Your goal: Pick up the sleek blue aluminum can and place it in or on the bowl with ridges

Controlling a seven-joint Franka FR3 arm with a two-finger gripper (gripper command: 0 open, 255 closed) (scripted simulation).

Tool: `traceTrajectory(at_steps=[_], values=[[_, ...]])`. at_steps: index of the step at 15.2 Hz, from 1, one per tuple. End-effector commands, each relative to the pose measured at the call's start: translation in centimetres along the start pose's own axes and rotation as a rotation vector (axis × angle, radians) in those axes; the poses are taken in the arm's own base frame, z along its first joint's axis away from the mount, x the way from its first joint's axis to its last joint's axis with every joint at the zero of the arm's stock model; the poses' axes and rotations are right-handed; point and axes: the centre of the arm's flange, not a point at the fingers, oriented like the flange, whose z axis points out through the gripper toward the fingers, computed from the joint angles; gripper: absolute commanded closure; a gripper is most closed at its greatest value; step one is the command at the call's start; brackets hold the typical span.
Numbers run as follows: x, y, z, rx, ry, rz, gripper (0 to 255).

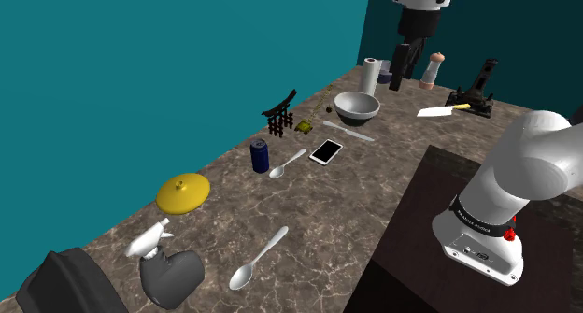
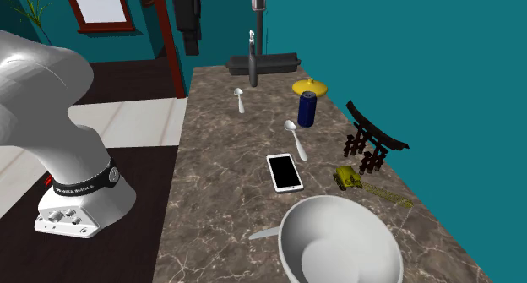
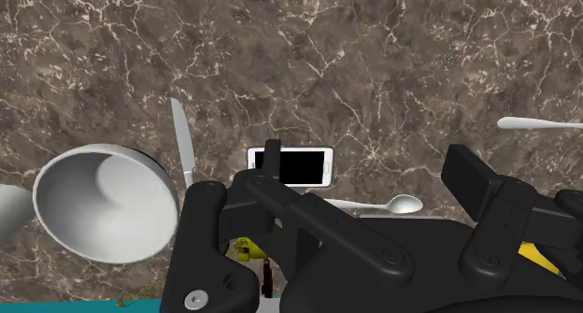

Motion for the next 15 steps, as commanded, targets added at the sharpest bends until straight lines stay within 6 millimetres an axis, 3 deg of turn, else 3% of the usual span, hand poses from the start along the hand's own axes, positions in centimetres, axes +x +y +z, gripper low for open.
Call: traceTrajectory(at_steps=[1,15], values=[[0.0,0.0,0.0,0.000,0.000,0.000,0],[13.0,-9.0,9.3,-0.013,0.018,0.007,0]])
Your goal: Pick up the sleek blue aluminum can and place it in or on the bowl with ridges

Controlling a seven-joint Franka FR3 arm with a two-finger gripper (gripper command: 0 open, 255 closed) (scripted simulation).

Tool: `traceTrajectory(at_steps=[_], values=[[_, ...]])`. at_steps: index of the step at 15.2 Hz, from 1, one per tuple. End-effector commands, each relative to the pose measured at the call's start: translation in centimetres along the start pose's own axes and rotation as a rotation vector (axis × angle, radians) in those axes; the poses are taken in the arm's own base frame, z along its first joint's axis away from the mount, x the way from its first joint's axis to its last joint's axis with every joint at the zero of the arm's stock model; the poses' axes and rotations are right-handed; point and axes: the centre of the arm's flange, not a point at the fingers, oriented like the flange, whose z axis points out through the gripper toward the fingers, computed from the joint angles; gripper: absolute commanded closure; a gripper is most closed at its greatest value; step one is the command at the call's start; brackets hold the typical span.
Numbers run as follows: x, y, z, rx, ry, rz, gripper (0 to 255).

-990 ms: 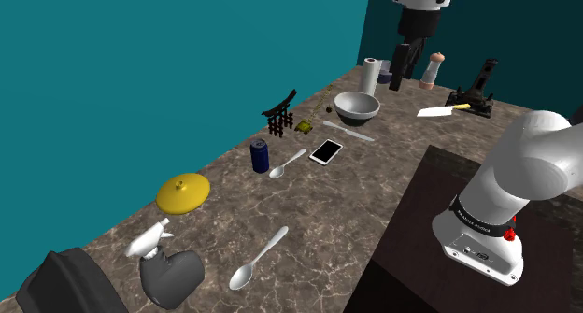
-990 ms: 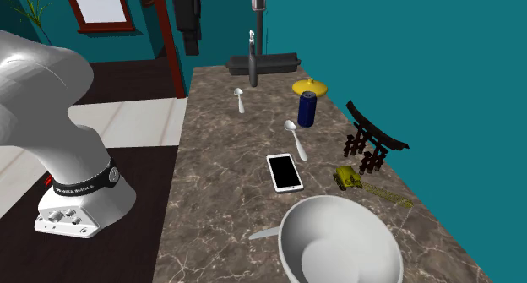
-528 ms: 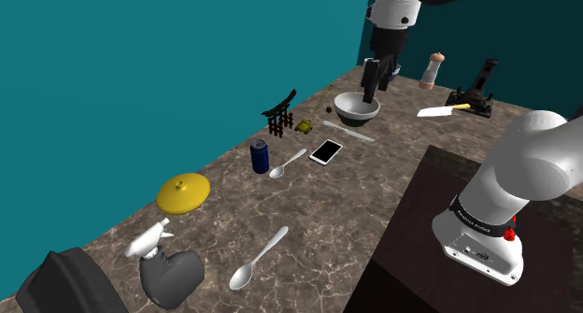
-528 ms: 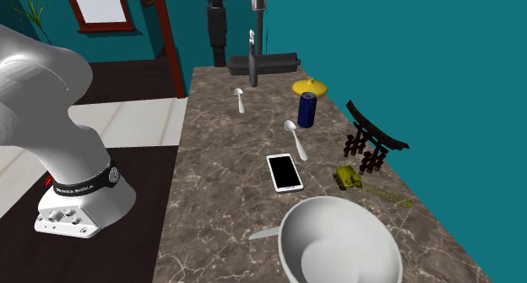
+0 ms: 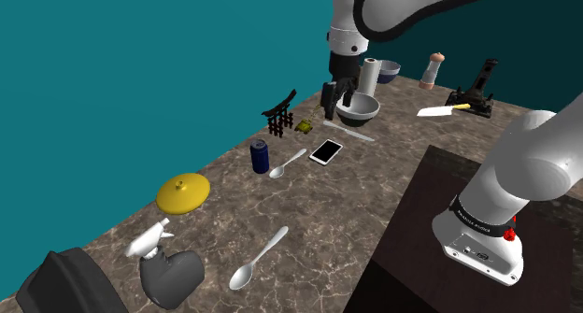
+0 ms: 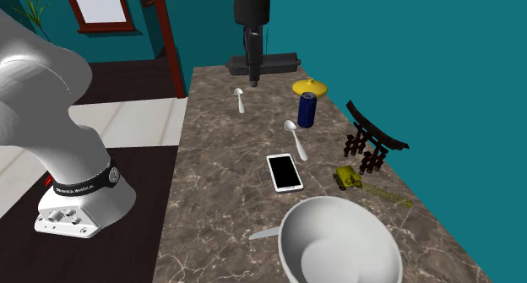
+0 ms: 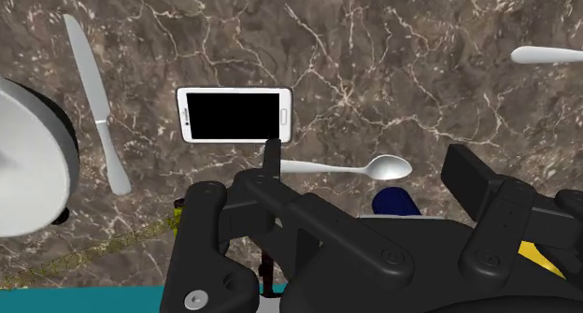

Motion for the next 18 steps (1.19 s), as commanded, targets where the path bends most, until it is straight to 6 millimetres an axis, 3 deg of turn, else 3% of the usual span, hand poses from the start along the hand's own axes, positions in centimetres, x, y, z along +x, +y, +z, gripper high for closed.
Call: traceTrajectory(at_steps=[1,18], values=[[2.3,-1.5,1.3,-0.001,0.004,0.001,0],[18.2,-12.4,12.5,-0.017,0.026,0.009,0]])
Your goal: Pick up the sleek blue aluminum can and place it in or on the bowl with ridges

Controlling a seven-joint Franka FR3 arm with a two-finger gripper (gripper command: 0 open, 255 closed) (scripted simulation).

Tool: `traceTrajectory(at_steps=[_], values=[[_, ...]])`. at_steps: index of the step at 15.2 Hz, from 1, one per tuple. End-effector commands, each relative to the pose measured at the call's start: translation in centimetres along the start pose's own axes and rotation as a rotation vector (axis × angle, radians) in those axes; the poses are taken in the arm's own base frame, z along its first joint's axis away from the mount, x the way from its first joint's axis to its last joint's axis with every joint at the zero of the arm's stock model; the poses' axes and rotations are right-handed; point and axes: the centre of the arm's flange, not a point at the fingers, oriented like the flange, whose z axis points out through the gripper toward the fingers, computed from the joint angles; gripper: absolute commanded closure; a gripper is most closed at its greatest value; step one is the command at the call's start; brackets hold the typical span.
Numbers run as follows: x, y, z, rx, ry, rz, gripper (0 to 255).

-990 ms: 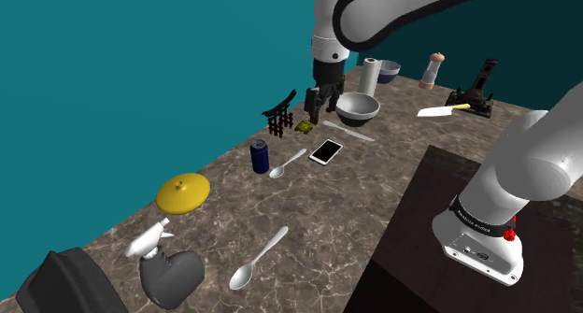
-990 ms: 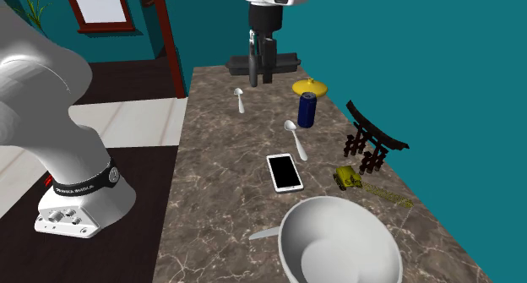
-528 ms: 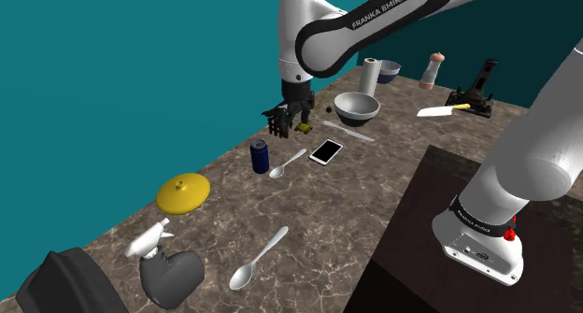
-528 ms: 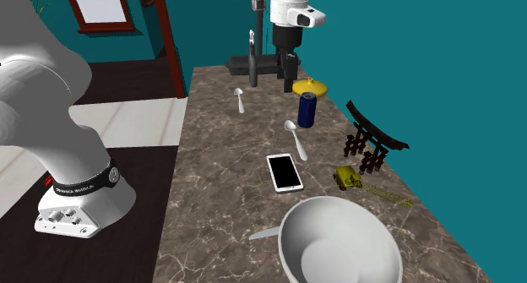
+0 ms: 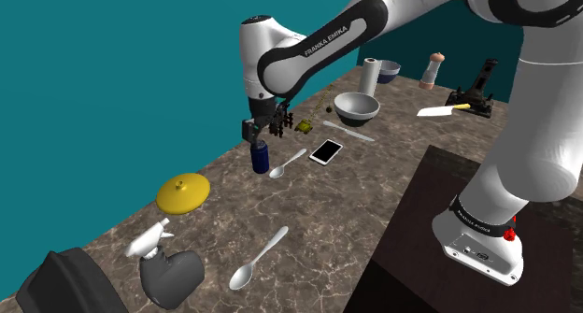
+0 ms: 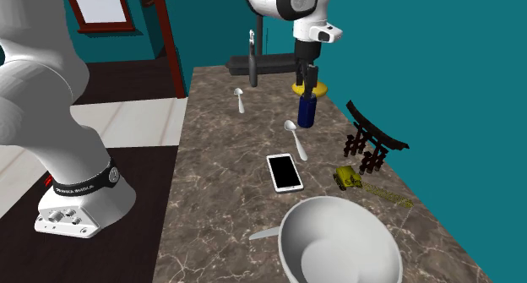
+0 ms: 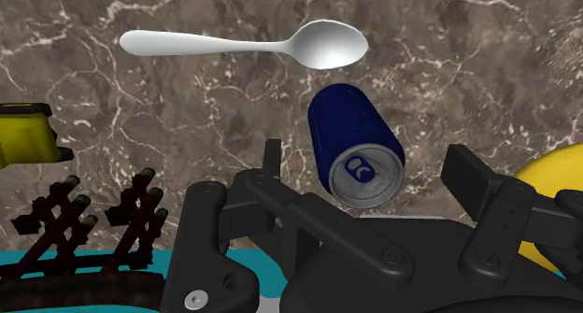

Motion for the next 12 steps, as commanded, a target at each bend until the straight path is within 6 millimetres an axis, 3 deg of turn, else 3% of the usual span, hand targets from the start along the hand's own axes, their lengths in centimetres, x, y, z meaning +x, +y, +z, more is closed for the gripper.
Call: traceTrajectory(at_steps=[1,8,12], values=[[1.2,-0.9,1.2,-0.002,0.002,0.001,0],[1.2,-0.9,5.2,-0.002,0.002,0.001,0],[1.2,-0.9,5.2,-0.002,0.002,0.001,0]])
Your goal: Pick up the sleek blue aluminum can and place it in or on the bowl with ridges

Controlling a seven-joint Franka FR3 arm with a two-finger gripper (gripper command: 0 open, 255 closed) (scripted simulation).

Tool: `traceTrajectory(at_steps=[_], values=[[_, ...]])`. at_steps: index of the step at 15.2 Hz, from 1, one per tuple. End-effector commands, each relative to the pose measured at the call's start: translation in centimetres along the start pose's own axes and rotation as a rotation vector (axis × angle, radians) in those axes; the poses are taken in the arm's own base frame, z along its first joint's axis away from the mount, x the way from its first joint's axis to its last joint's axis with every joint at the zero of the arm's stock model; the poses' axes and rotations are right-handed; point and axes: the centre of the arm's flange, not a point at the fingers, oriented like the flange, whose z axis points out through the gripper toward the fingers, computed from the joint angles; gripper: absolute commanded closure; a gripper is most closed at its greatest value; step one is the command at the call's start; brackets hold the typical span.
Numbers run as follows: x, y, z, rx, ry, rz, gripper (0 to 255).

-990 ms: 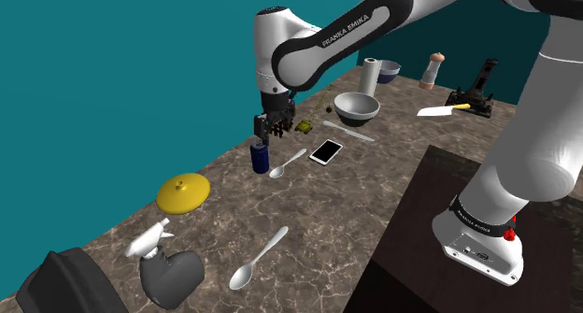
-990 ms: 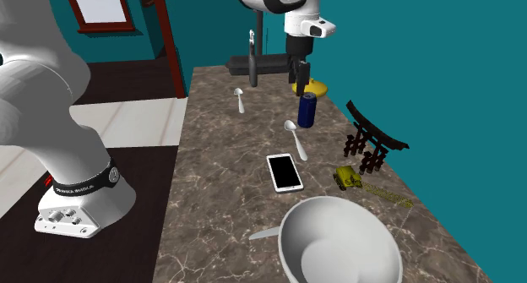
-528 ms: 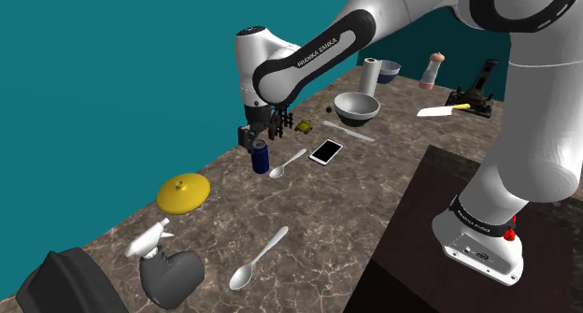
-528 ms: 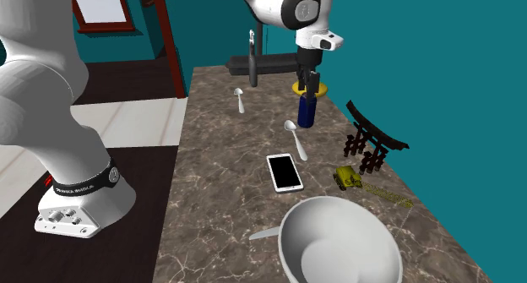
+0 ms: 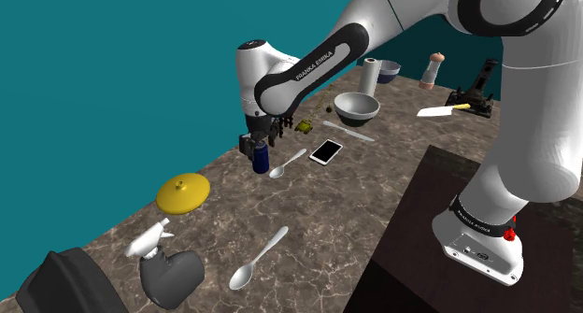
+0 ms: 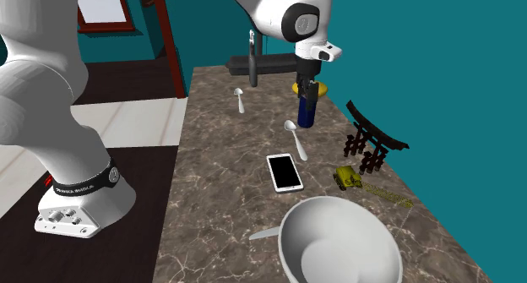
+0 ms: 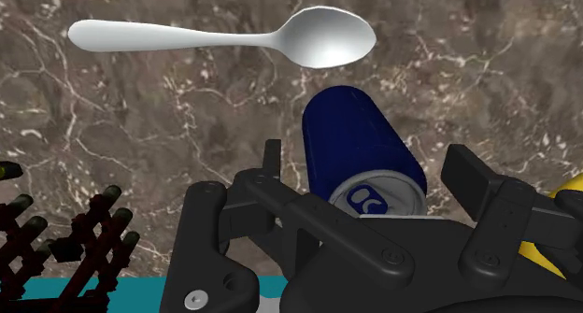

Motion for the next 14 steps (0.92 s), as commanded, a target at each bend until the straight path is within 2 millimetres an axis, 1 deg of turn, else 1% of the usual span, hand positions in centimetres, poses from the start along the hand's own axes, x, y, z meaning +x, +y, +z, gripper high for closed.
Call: traceTrajectory(at_steps=[1,4,5,14], values=[[0.00,-0.01,0.03,0.000,0.000,0.000,0],[0.00,-0.01,0.03,0.000,0.000,0.000,0],[0.00,-0.01,0.03,0.000,0.000,0.000,255],[0.00,-0.01,0.03,0.000,0.000,0.000,255]])
